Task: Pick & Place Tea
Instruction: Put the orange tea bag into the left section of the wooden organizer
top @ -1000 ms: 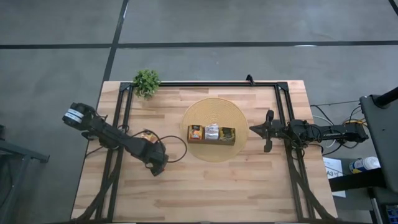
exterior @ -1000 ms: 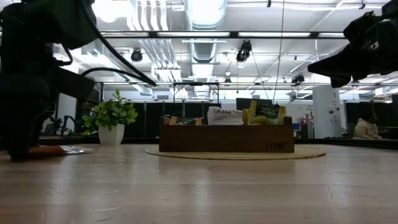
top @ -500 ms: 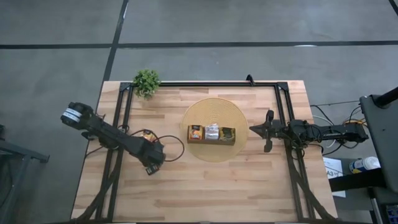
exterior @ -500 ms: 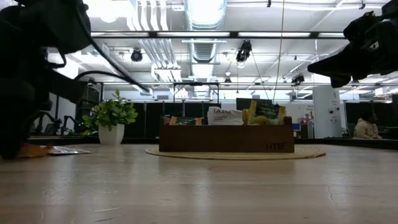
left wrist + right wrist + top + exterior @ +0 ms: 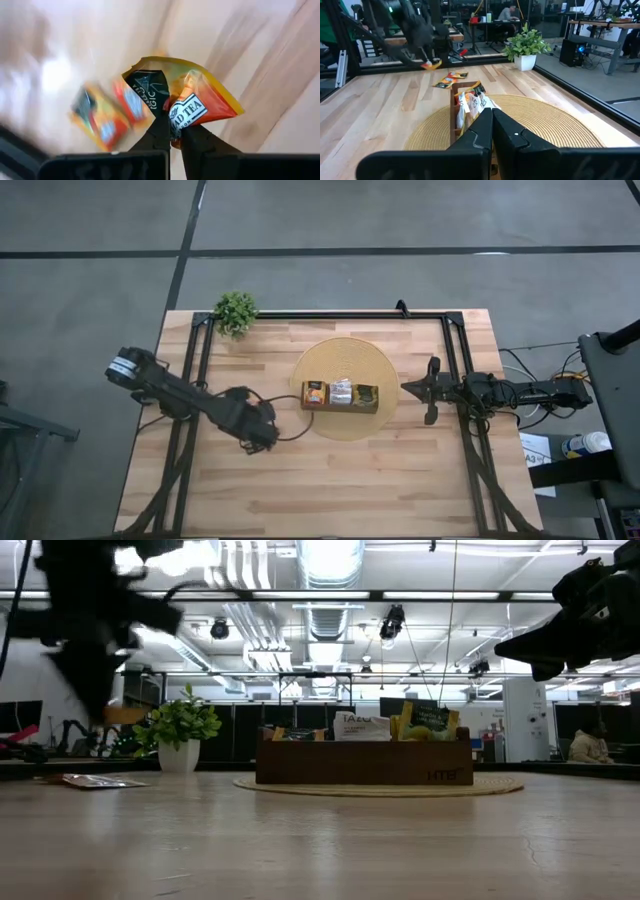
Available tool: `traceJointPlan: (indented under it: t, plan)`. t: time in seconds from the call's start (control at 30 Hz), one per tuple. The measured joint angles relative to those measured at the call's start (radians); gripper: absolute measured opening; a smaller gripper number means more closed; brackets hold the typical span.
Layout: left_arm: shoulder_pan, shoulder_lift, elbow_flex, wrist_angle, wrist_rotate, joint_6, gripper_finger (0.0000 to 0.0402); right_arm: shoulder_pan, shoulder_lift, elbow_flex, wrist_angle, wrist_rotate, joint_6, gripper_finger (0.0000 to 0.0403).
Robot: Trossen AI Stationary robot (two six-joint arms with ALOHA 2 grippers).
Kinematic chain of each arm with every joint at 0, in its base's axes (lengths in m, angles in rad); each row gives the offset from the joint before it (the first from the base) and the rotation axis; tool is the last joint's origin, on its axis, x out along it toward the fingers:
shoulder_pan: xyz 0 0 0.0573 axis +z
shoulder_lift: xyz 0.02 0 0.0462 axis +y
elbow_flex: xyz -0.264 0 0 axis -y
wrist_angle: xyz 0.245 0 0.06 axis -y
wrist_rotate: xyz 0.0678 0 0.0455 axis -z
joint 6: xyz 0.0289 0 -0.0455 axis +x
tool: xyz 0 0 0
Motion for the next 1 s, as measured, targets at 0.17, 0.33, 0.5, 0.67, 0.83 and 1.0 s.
traceJointPlan:
  t: [0.17, 0.33, 0.5, 0.67, 0.83, 1.0]
  plan:
    - [0.009, -0.001, 0.123, 0.008, -0.174, 0.174, 0.0016, 0.000, 0.000, 0.000, 0.000, 0.000, 0.000, 0.0009]
    - [0.060, -0.001, 0.191, 0.079, -0.260, 0.363, 0.0016, 0.000, 0.000, 0.000, 0.000, 0.000, 0.000, 0.0009]
    - [0.147, -0.001, 0.202, 0.176, -0.264, 0.482, 0.0016, 0.000, 0.000, 0.000, 0.000, 0.000, 0.000, 0.0009]
    - [0.239, -0.001, 0.201, 0.297, -0.215, 0.514, 0.0016, 0.000, 0.000, 0.000, 0.000, 0.000, 0.000, 0.0009]
    - [0.294, 0.020, 0.211, 0.367, -0.176, 0.554, 0.0016, 0.000, 0.000, 0.000, 0.000, 0.000, 0.000, 0.0009]
    - [0.302, 0.094, 0.259, 0.373, -0.161, 0.621, 0.0016, 0.000, -0.001, 0.000, 0.000, 0.000, 0.000, 0.0009]
